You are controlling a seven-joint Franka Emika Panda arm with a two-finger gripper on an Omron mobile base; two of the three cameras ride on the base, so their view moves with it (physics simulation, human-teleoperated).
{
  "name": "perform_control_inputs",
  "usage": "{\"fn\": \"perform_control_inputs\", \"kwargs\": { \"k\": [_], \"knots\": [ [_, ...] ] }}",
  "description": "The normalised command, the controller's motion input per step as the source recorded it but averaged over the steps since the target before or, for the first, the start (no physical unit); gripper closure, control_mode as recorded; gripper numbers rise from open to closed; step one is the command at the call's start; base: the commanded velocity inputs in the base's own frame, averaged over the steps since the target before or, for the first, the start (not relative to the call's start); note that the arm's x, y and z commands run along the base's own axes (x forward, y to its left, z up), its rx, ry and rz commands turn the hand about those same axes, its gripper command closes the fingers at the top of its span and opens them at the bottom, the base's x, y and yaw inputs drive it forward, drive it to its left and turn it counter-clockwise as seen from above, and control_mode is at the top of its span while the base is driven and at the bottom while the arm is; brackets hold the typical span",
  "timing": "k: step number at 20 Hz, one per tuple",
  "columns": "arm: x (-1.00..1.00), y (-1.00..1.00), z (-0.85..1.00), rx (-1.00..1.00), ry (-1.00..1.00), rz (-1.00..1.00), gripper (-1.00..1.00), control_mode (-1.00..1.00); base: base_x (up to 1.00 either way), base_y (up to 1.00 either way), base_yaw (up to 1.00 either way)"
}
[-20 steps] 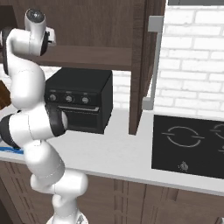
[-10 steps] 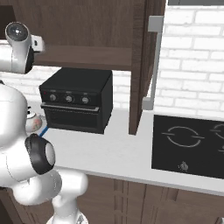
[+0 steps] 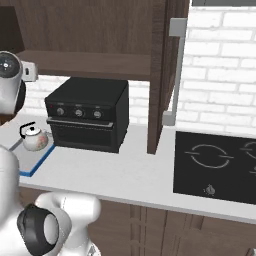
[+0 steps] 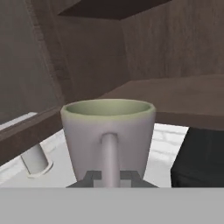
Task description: Pick the kettle from the counter and place it on the tray. Then pick the mug from the cabinet and place it on the tray. Then close the cabinet doors.
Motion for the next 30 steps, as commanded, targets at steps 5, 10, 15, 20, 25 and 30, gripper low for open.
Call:
{"fn": "perform_control_inputs", "kwargs": {
  "k": [5, 10, 15, 20, 25, 30],
  "knots": [
    [-0.94, -0.07, -0.43, 0.00, -0.02, 0.23, 1.00, -1.00, 0.00, 0.00, 0.00],
    [-0.59, -0.09, -0.72, -0.01, 0.04, 0.29, 1.00, -1.00, 0.00, 0.00, 0.00],
    [-0.22, -0.08, -0.80, 0.00, 0.02, 0.23, 1.00, -1.00, 0.00, 0.00, 0.00],
    [0.15, 0.00, -0.61, -0.01, -0.11, 0.02, 1.00, -1.00, 0.00, 0.00, 0.00],
    [0.18, 0.06, -0.72, -0.02, -0.06, 0.01, 1.00, -1.00, 0.00, 0.00, 0.00],
    [0.22, 0.27, -0.65, -0.19, -0.08, 0.00, 1.00, -1.00, 0.00, 0.00, 0.00]
  ]
}}
